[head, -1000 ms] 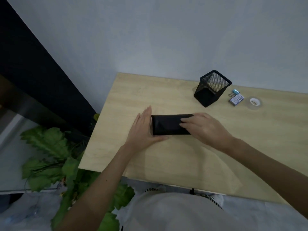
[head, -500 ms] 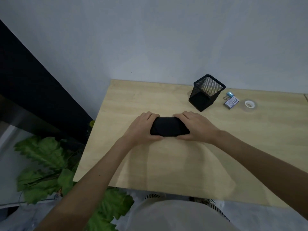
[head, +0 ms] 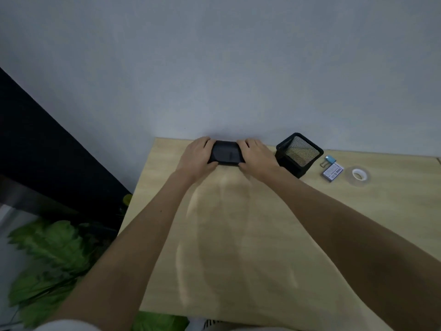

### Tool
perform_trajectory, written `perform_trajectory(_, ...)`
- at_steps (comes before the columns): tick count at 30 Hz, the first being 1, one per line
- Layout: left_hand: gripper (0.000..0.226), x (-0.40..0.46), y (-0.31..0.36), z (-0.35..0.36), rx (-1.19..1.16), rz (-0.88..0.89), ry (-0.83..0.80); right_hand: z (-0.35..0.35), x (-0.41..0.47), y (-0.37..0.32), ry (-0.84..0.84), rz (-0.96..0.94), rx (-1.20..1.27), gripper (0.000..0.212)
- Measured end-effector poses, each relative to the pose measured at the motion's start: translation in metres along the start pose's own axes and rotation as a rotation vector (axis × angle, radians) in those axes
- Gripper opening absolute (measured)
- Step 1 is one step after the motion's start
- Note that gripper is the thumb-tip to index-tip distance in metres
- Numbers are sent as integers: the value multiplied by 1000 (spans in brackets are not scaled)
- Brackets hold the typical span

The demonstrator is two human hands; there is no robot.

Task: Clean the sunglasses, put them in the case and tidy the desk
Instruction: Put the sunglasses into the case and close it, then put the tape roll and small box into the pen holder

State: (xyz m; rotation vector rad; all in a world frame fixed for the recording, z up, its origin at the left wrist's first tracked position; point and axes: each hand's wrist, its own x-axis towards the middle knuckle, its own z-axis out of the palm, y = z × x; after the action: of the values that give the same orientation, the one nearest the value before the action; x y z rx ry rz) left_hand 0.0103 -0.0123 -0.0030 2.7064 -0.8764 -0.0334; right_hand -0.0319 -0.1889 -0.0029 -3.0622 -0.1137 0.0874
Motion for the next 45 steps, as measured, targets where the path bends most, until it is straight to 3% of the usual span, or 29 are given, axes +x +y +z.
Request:
perform_trajectory(7,65,-20,27,16,-70,-57,39,12,-52,2,217,-96,109,51)
perform_trajectory(11,51,-51,58,23,-209,29,53,20,-130,16,189,-106,182,50)
perform_trajectory(15,40,-75,90,37,-318,127,-17,29,-194,50,183,23,222,40)
perform_trajectory(18,37,-71,117,50,-355,194,-74,31,-221,81,239,179,234,45)
perform_trajectory(22,39,-52,163,70,-356,323,-138,30,-225,119,257,367,230,47)
perform_trajectory(25,42,-29,204,82,-367,375,-166,27,-213,142,243,402,211,49)
perform_trajectory(29,51,9,240,92,-301,307,-144,20,-187,168,234,440,190,55)
perform_trajectory(32,54,38,253,95,-269,157,-131,16,-166,184,253,563,255,57)
perform_trajectory(37,45,60,262,103,-247,-28,-169,14,-161,186,184,542,264,34)
perform_trajectory(40,35,58,264,107,-242,-34,-122,19,-174,180,252,548,238,31)
perform_trajectory(45,34,21,259,98,-434,85,8,30,-199,162,420,586,490,46)
